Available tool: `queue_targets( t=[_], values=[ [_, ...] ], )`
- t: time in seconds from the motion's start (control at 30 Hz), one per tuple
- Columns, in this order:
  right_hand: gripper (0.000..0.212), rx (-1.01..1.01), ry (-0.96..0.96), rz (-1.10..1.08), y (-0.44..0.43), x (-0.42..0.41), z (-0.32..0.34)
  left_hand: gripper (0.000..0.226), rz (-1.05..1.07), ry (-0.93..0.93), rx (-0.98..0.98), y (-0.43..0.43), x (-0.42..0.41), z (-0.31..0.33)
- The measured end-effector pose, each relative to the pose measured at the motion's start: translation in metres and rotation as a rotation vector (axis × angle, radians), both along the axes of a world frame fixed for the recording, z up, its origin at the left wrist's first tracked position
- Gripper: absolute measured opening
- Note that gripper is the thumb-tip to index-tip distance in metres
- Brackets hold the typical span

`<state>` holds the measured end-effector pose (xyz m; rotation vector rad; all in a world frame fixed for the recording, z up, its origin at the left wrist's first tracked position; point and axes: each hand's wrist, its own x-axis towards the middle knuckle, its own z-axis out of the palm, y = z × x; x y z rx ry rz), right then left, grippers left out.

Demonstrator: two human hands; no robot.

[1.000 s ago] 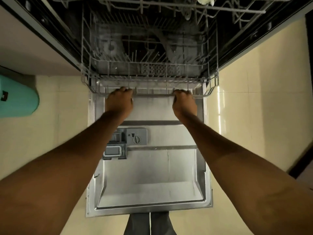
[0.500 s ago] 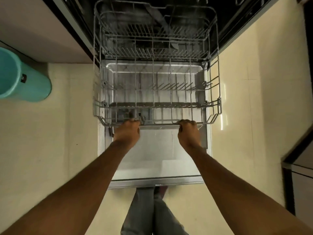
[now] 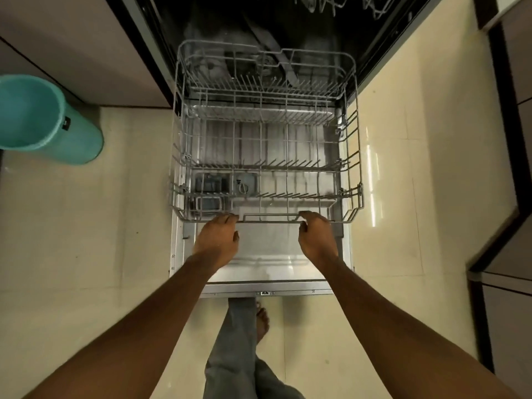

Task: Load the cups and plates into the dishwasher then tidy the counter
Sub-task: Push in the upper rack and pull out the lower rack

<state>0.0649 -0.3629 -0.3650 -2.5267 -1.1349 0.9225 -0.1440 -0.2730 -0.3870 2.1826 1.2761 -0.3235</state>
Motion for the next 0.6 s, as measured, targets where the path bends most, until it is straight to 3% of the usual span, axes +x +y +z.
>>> queue_targets(
  t=[0.23, 0.6],
  values=[
    [0.036, 0.192, 0.008, 0.042, 0.016, -0.036, 0.082, 0.046, 0.089, -0.176, 0.163, -0.005, -0.012, 0.093],
    [0.037, 0.383, 0.017, 0.168, 0.054, -0.101, 0.236, 0.047, 0.269, -0.249, 0.308, 0.011, -0.081, 0.26]
  ],
)
